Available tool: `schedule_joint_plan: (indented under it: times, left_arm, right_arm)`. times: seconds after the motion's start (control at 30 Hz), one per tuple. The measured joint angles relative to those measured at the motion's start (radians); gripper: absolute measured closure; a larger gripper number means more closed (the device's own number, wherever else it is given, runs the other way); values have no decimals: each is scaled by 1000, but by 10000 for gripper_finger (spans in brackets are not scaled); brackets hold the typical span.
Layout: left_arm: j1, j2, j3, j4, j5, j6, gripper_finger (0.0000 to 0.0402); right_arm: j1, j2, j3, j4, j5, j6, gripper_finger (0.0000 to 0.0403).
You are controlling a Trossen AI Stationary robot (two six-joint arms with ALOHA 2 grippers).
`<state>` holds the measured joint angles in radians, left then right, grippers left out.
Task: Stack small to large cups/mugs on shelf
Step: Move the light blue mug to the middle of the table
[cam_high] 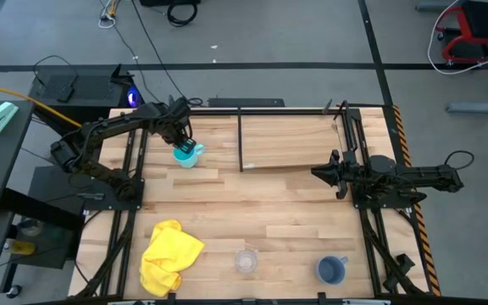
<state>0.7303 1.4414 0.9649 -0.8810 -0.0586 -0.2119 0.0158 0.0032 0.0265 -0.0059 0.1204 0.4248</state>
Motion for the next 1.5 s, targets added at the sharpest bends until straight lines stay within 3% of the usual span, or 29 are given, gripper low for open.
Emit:
schedule_joint_plan:
  times: [0.13, 0.5, 0.67, 0.93, 1.27, 1.5]
  left_arm:
    - [0, -2, 1, 17, 2, 26, 389]
    - [-54, -10, 2, 29, 8, 134, 390]
    - [-127, -11, 55, -51, 36, 147, 390]
    - [-327, -11, 207, -147, 37, 117, 390]
    - [-651, 1, 439, -158, 39, 40, 390]
    - [-845, 121, 569, -103, 39, 78, 390]
  right_arm:
    - [0, 0, 0, 1, 1, 3, 341]
    - [0, 0, 0, 40, 1, 3, 341]
    - [0, 0, 0, 53, 2, 3, 341]
    - [0, 0, 0, 60, 1, 7, 341]
    - [0, 0, 0, 59, -2, 178, 341]
    - [0, 0, 0, 58, -27, 272, 341]
